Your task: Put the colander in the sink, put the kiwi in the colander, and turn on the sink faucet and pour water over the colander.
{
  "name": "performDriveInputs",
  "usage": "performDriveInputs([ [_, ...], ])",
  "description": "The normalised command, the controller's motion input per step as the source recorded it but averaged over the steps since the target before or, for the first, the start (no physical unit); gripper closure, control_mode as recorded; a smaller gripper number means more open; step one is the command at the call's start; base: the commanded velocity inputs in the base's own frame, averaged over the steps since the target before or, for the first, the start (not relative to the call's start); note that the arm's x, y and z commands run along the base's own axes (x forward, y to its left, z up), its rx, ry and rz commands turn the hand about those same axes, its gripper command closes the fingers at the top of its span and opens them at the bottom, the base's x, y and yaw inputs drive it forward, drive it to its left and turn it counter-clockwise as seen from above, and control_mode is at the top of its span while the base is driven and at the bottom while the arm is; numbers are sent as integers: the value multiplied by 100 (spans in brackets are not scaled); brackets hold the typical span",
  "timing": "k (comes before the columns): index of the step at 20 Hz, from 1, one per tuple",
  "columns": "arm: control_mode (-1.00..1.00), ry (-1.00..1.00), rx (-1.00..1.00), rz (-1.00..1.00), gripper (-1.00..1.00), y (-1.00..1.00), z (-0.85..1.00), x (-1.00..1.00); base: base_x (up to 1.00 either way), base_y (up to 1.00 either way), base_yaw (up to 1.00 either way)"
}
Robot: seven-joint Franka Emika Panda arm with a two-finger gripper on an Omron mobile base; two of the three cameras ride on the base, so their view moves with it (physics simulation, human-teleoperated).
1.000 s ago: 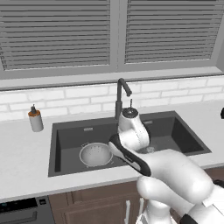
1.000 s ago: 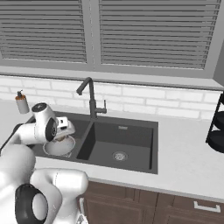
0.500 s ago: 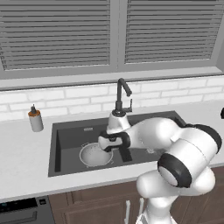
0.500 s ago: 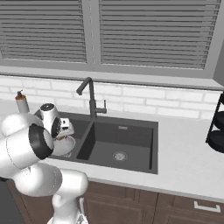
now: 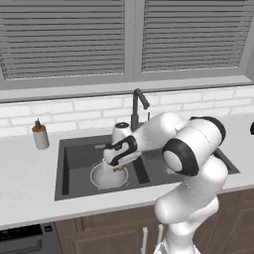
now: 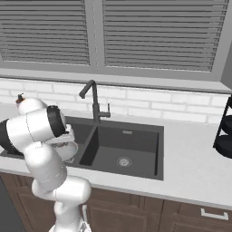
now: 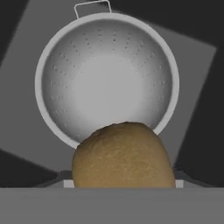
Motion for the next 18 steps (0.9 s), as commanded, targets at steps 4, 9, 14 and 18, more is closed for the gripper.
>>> performDriveInputs([
  [4,-100,0,-4,-5,100,4,-59,17,0,0,0],
  [9,-100,0,-1,-6,100,7,-45,28,0,0,0],
  [14,-100,0,-1,-7,100,17,-36,48,0,0,0],
  [18,-100,0,-2,-8,100,24,-41,57,0,0,0],
])
